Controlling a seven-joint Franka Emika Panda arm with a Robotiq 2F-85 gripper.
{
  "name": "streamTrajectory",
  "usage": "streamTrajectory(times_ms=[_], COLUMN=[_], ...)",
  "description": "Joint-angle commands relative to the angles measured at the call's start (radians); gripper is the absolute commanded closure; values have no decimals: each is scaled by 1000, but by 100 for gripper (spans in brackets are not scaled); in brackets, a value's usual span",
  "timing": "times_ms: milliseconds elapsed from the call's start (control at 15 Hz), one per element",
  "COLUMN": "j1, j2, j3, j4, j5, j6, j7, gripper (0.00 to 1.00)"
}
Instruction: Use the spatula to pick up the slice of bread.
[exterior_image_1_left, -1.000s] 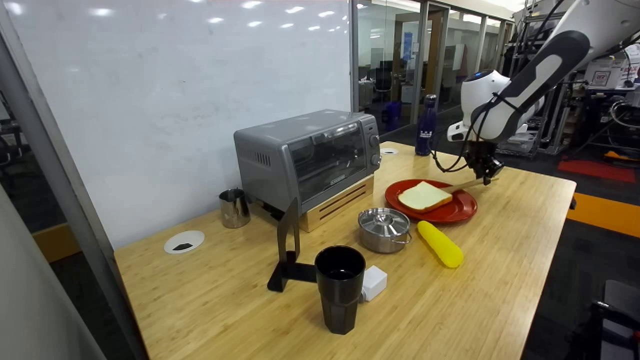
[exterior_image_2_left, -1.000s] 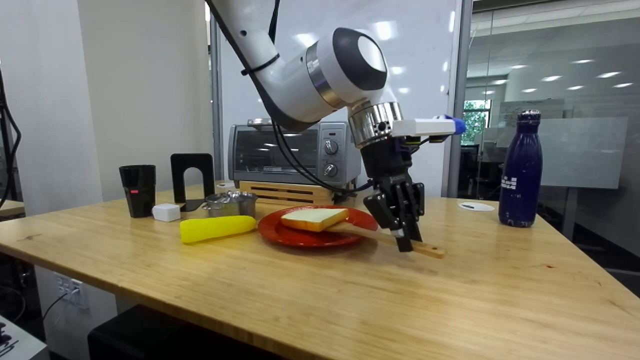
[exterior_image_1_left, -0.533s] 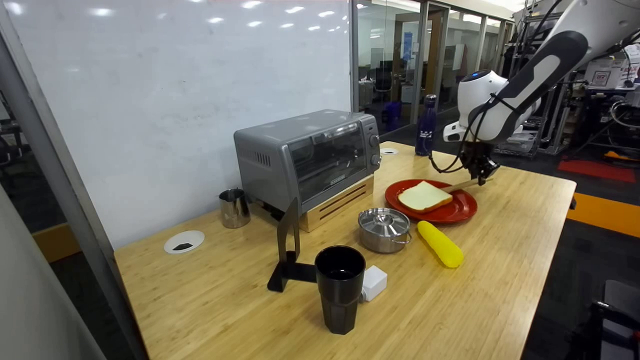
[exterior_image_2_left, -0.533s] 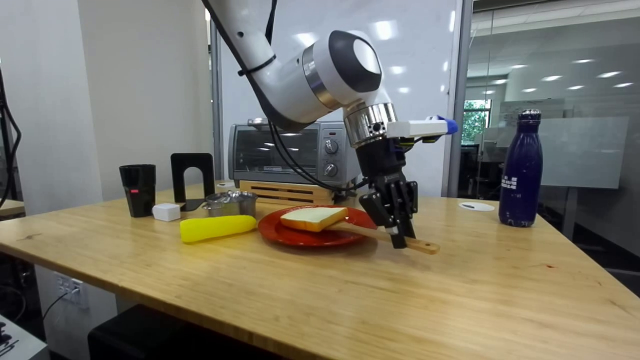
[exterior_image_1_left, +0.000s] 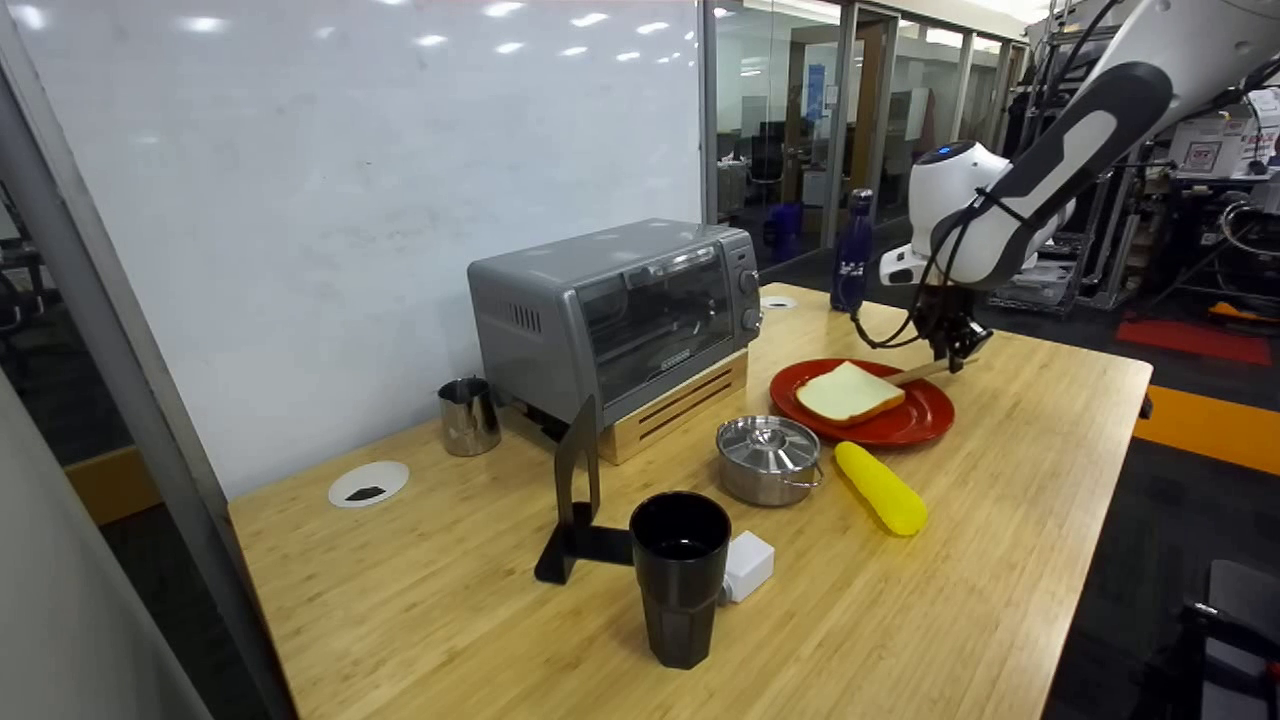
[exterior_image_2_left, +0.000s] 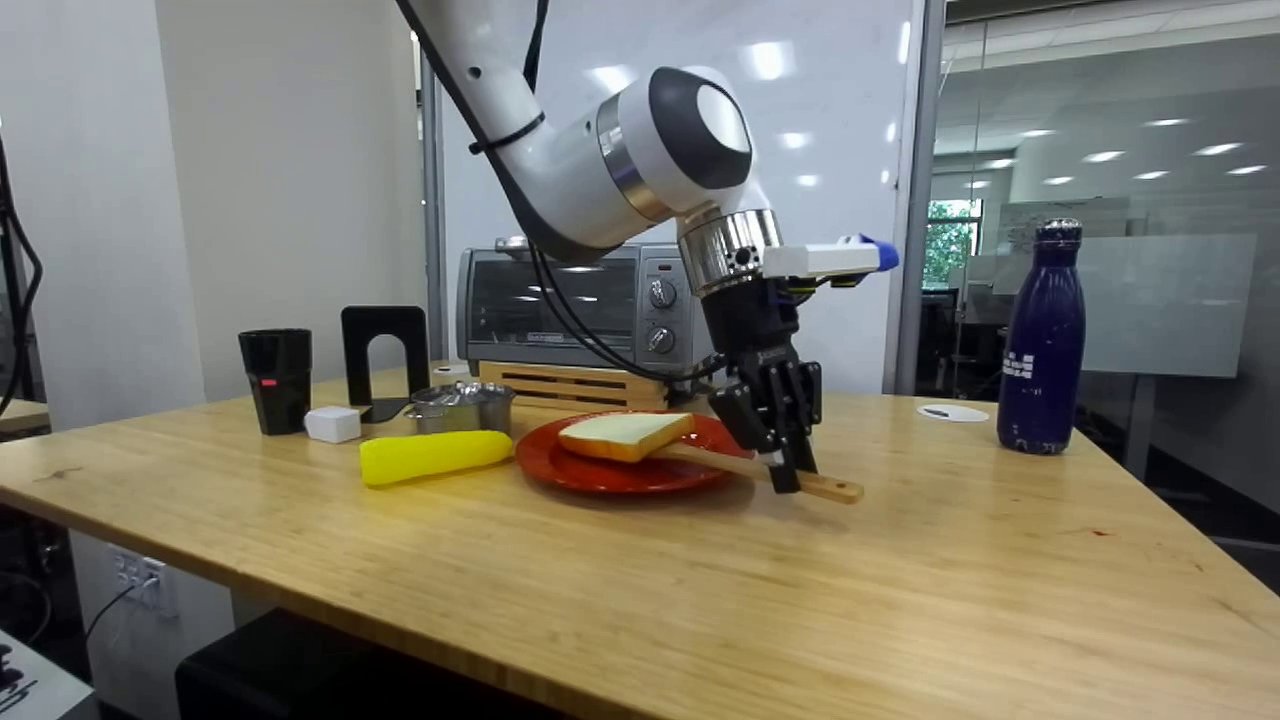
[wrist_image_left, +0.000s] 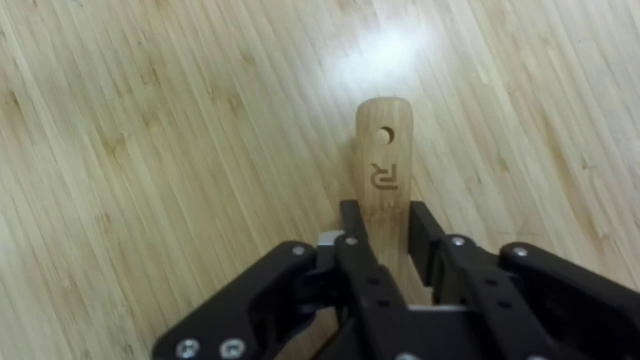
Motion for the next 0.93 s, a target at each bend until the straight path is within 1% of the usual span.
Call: streamTrajectory(times_ms=[0,400,867], j1=[-9,-22,-51], j2=[-32,-56,-115], j3=[24,39,35], j4=[-45,-80,-171], j5=[21,42,106], j6=[31,44,111], j7=[-39,-67,-129], gripper=[93,93,93])
